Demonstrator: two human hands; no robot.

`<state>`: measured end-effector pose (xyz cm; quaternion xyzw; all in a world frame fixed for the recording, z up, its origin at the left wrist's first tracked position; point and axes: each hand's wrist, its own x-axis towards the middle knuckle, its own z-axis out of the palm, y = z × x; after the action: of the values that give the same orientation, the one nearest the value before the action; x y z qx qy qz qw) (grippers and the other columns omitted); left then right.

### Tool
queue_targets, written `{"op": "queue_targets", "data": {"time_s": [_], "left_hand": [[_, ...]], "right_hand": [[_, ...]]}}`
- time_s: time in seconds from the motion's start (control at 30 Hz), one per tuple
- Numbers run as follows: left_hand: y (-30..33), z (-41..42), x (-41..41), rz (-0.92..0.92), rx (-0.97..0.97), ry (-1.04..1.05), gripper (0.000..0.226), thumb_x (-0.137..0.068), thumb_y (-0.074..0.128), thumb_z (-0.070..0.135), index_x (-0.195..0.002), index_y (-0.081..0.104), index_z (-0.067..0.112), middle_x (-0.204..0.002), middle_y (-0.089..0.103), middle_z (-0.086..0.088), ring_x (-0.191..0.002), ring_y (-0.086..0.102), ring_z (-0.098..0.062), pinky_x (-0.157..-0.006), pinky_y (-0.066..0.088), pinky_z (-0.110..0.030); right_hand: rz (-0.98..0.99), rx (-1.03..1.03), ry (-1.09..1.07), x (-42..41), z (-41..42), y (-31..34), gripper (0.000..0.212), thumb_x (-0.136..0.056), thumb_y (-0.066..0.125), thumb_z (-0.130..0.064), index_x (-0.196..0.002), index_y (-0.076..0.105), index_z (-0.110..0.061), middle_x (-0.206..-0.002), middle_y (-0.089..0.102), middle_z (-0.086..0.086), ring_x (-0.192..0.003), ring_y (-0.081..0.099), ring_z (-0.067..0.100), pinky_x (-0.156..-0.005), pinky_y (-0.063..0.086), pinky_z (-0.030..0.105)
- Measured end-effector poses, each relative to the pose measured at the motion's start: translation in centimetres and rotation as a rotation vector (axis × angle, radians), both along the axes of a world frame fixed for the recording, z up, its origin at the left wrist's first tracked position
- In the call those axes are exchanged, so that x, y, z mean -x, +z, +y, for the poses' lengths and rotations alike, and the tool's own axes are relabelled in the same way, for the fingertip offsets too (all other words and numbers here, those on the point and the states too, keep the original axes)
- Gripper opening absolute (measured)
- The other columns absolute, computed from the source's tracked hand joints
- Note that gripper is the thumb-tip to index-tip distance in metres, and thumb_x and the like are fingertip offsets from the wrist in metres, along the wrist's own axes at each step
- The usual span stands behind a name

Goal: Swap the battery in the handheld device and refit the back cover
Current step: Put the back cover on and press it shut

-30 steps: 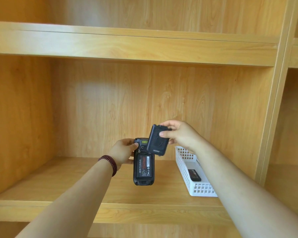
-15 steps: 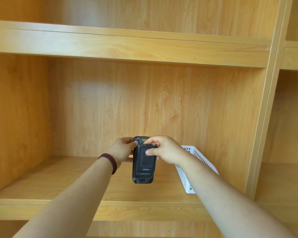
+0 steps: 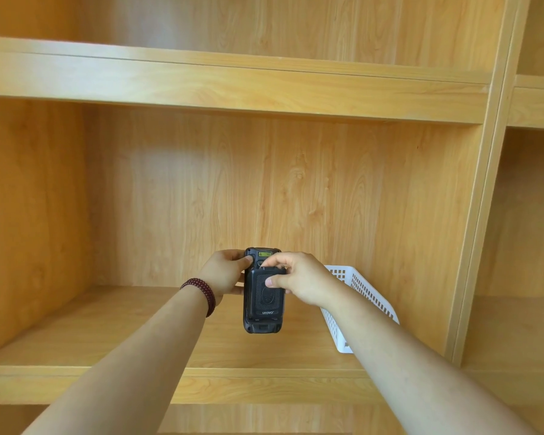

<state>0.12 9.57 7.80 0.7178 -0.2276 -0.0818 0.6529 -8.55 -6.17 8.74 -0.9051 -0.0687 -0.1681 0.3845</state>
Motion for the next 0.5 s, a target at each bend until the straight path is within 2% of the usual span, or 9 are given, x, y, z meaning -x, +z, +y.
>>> {"op": "queue_targets", "data": {"time_s": [0.17, 0.5], "left_hand": [[-0.07, -0.19, -0.42, 0.025, -0.006, 0.008, 0.016, -0.099, 0.052, 0.019, -0.101, 0.068, 0.015, -0.090, 0.077, -0.008, -0.080, 0.074, -0.021, -0.055, 0.059, -0.031], [0.22, -0.78, -0.73, 0.001, 0.013, 0.007, 0.018, -0.099, 0.052, 0.019, -0.097, 0.070, 0.017, -0.086, 0.077, -0.006, -0.072, 0.074, -0.017, -0.053, 0.058, -0.029]], "right_hand": [[-0.036, 0.019, 0.002, 0.12, -0.14, -0.28, 0.023, -0.083, 0.073, -0.017, -0.087, 0.067, -0.039, -0.082, 0.063, -0.015, -0.071, 0.059, 0.005, -0.078, 0.053, 0.034], [-0.037, 0.037, -0.024, -0.40, -0.88, -0.55, 0.020, -0.082, 0.075, -0.020, -0.089, 0.069, -0.037, -0.088, 0.065, -0.014, -0.077, 0.061, 0.006, -0.080, 0.055, 0.034]]}}
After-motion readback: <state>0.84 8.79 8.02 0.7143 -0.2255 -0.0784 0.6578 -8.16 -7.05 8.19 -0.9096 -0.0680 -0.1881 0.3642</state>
